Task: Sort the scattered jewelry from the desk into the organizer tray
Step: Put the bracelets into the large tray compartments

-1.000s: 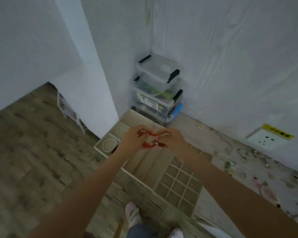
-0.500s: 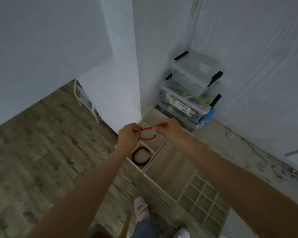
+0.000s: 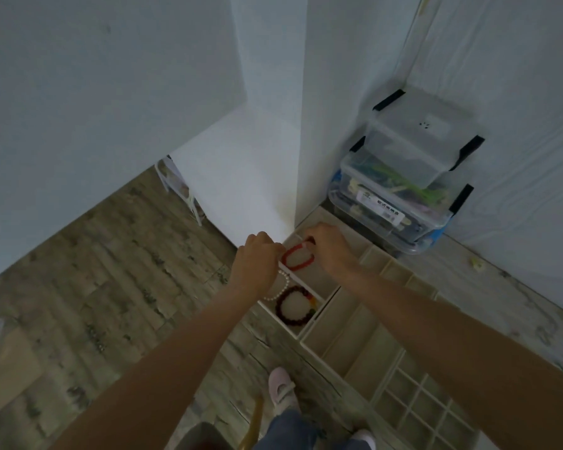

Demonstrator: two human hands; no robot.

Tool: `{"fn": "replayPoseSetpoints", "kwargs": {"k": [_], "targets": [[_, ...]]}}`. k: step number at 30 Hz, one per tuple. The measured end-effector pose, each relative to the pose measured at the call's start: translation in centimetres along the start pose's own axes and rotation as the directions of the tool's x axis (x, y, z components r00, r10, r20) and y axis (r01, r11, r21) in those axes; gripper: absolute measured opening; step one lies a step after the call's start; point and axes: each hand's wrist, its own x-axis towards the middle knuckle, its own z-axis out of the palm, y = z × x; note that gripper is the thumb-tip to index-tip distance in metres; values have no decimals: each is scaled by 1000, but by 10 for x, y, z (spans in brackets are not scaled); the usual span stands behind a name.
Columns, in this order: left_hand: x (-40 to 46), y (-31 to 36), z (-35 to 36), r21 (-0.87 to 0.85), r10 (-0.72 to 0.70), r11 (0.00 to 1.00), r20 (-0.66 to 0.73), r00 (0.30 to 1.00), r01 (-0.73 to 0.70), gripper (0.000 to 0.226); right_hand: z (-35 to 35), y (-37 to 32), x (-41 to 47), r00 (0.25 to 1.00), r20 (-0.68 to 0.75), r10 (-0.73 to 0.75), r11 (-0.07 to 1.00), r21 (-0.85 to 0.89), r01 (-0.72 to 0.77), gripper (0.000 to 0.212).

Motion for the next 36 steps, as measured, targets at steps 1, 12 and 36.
{"fn": "replayPoseSetpoints", "kwargs": {"k": [1, 12, 36], "targets": [[-1, -2, -2, 55, 48, 997, -4, 999, -48, 42, 2, 0, 0, 1000, 0, -20, 1000, -9, 20, 17], [1, -4, -3, 430, 152, 879, 160, 975, -208, 53, -3, 8, -7, 995, 78, -65, 996, 67, 60, 34], [15, -8, -5, 475, 347, 727, 369, 862, -496, 60, 7, 6, -6, 992, -104, 72, 976, -199, -92, 14]]}}
